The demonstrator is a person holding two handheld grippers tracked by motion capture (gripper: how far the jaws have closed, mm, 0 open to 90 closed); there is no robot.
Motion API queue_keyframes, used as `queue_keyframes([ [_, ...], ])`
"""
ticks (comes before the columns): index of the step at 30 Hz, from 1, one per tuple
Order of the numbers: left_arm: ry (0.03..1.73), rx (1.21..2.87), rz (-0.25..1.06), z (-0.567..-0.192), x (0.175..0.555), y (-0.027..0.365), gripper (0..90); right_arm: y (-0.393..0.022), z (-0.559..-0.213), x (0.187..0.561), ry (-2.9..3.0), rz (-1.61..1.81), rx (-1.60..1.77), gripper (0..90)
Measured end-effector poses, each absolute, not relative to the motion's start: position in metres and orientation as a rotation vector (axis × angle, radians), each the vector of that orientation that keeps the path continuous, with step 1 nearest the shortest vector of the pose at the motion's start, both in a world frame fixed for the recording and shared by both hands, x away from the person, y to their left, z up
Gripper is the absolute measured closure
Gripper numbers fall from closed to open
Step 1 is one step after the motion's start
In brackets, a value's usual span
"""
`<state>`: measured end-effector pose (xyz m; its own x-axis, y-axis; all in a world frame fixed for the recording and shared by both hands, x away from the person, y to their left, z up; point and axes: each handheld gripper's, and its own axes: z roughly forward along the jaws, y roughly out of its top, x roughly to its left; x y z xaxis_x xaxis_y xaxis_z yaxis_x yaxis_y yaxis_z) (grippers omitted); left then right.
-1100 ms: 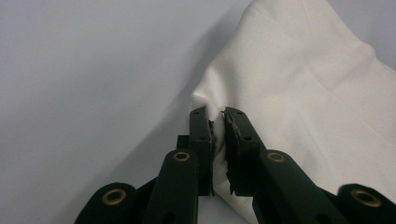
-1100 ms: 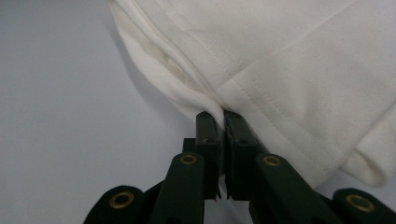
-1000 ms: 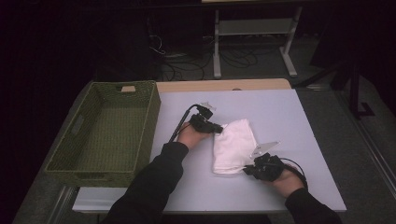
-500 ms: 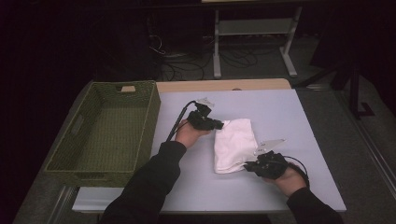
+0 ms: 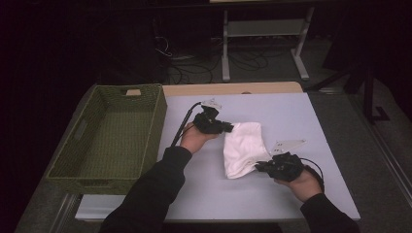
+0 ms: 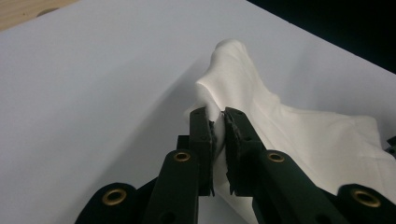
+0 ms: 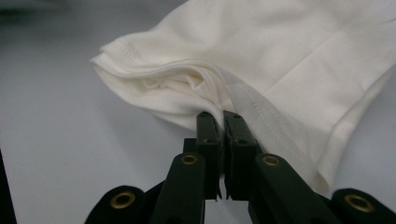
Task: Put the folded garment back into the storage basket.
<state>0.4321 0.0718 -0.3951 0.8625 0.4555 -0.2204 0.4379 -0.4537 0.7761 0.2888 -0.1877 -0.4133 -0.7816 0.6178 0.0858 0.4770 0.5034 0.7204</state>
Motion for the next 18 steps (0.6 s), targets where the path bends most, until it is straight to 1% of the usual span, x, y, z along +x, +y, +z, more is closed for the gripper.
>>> queue_keyframes([
  [10,0.595,2.092,0.024,-0.383,0.422,0.067,81.6,-0.191,-0.404,0.294,2.518,1.206,0.951,84.9],
  [18,0.564,2.076,0.038,-0.369,0.418,0.067,81.7,-0.196,-0.39,0.299,2.471,1.275,0.938,84.9],
])
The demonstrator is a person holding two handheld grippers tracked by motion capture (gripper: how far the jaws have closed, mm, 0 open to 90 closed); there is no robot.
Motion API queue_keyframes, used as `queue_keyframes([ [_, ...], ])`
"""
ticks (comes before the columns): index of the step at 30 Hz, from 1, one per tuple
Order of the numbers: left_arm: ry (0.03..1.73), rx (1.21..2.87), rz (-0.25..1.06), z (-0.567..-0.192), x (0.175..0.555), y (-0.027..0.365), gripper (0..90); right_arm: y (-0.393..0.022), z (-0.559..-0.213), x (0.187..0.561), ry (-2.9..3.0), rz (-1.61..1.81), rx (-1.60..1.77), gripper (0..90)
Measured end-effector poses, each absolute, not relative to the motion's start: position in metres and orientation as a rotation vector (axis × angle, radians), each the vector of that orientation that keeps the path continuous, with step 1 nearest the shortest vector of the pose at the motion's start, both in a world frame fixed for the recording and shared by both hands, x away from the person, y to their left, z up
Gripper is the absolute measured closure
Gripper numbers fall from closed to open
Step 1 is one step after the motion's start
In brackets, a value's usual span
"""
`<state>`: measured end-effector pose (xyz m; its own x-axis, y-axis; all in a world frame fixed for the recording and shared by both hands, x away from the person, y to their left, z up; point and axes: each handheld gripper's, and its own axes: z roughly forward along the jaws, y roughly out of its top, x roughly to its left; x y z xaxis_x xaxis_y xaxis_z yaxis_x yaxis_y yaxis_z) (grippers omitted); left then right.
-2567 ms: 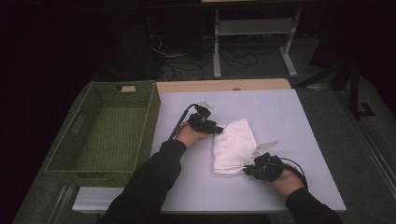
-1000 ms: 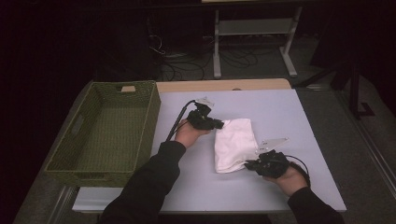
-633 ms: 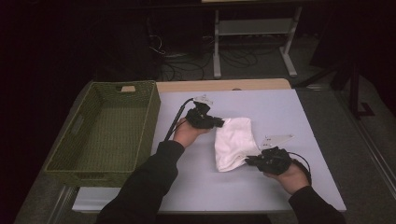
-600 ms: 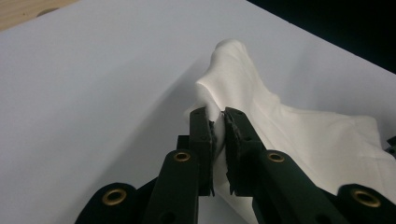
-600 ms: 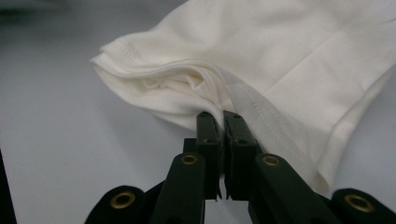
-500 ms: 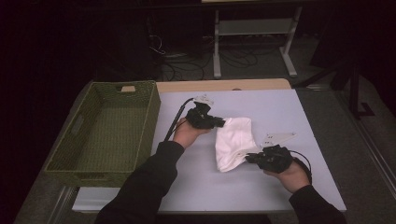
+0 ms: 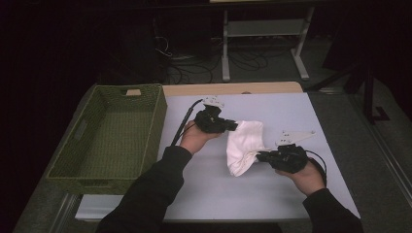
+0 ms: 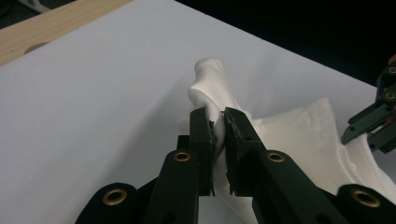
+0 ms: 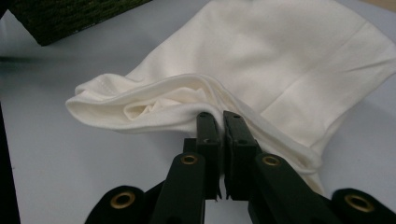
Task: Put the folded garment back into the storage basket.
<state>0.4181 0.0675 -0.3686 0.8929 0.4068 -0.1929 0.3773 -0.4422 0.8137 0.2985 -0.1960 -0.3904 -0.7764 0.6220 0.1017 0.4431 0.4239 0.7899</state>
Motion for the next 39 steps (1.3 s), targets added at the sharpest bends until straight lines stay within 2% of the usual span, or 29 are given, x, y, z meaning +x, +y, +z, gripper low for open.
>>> queue_keyframes([
  [10,0.569,2.067,0.052,-0.351,0.416,0.074,81.8,-0.195,-0.377,0.305,2.478,1.328,0.892,84.9],
  [19,0.583,2.08,0.075,-0.321,0.414,0.086,81.8,-0.186,-0.363,0.314,2.522,1.407,0.803,84.9],
  [39,0.661,2.035,0.126,-0.277,0.407,0.136,81.9,-0.15,-0.317,0.339,2.613,1.49,0.587,84.9],
])
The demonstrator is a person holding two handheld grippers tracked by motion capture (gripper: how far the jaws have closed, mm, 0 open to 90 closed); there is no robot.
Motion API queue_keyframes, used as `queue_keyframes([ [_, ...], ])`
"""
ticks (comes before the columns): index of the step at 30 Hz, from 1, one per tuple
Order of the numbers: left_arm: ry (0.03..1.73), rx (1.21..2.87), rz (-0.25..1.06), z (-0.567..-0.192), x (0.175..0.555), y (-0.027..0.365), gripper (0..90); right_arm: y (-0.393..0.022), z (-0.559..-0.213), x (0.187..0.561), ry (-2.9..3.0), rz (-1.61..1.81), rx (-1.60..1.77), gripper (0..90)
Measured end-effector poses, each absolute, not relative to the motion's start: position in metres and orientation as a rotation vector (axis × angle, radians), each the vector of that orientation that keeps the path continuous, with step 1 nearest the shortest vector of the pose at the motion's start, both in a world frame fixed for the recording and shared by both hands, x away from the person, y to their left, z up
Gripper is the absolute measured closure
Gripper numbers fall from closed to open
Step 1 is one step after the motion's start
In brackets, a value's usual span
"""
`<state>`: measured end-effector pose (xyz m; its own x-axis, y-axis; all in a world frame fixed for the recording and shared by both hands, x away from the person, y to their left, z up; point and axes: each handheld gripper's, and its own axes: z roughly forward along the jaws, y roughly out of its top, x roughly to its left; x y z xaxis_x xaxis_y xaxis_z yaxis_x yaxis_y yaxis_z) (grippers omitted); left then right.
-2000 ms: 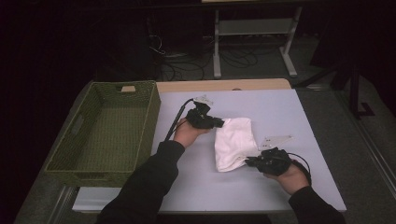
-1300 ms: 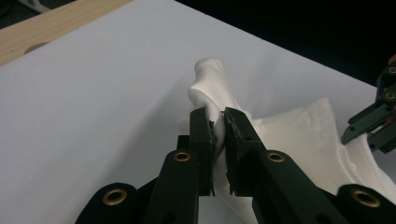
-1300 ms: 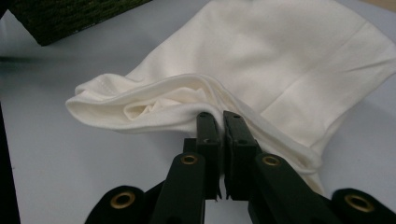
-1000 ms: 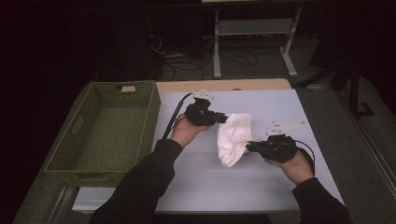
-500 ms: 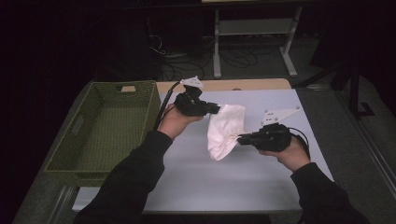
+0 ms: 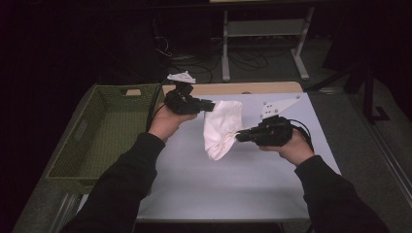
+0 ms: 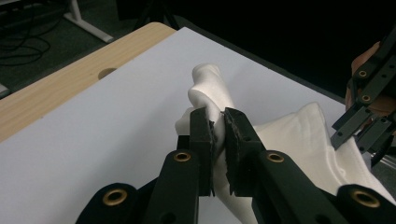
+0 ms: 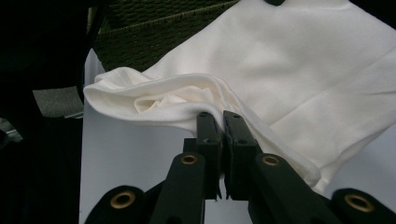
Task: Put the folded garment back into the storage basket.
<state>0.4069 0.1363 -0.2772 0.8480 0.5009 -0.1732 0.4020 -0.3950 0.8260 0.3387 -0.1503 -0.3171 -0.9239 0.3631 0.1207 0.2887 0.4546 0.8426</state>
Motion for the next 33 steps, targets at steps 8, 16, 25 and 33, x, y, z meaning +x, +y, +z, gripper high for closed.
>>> queue_keyframes([
  [8,0.668,2.021,0.164,-0.256,0.401,0.158,81.8,-0.133,-0.3,0.343,2.626,1.504,0.524,84.9],
  [16,0.673,1.995,0.171,-0.25,0.403,0.179,81.8,-0.114,-0.291,0.352,2.641,1.508,0.483,84.9],
  [25,0.696,1.967,0.185,-0.245,0.403,0.21,81.8,-0.088,-0.281,0.36,2.664,1.502,0.433,84.9],
  [33,0.719,1.929,0.183,-0.245,0.405,0.241,81.8,-0.059,-0.277,0.366,2.687,1.494,0.394,84.9],
])
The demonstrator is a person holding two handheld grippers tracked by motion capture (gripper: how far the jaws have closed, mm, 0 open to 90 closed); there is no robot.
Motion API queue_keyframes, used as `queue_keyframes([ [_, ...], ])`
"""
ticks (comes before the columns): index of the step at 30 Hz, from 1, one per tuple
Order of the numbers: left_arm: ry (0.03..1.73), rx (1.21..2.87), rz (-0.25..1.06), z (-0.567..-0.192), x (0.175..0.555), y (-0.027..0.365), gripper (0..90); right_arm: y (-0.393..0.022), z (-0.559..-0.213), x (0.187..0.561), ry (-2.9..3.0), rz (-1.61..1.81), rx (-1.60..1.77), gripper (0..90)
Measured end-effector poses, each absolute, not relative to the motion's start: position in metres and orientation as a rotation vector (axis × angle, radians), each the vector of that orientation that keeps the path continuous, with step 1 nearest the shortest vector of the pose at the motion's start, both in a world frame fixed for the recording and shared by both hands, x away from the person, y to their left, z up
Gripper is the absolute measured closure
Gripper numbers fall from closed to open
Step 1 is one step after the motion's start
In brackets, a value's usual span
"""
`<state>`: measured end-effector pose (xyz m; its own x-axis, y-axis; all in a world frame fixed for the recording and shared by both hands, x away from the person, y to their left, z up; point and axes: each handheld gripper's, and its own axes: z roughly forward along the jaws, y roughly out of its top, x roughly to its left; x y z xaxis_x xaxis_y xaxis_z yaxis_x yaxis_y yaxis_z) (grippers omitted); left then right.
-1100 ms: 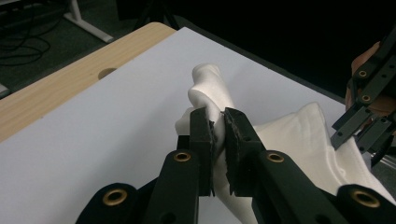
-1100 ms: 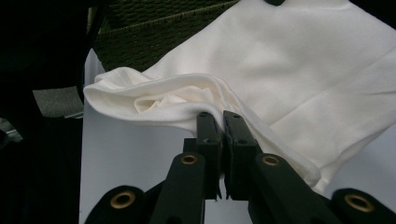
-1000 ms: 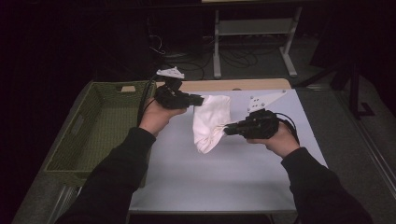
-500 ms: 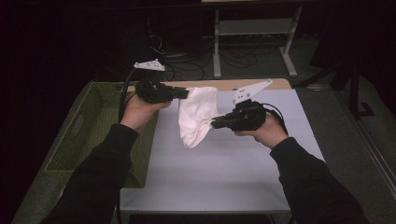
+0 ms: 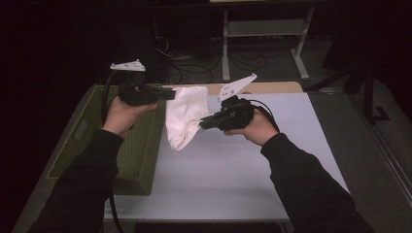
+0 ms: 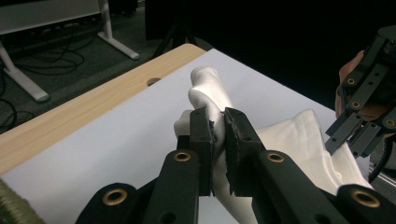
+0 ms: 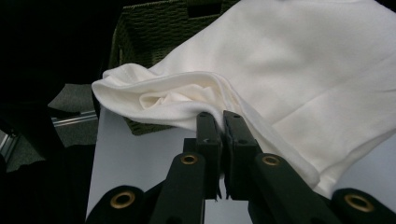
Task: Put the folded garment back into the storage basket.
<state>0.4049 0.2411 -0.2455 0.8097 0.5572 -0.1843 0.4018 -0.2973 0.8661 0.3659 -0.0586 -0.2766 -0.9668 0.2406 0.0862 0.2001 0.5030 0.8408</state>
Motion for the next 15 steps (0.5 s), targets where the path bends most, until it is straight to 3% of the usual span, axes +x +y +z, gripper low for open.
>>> queue_keyframes([
  [15,0.774,1.885,0.216,-0.246,0.406,0.3,81.8,-0.001,-0.272,0.377,2.72,1.493,0.323,84.9],
])
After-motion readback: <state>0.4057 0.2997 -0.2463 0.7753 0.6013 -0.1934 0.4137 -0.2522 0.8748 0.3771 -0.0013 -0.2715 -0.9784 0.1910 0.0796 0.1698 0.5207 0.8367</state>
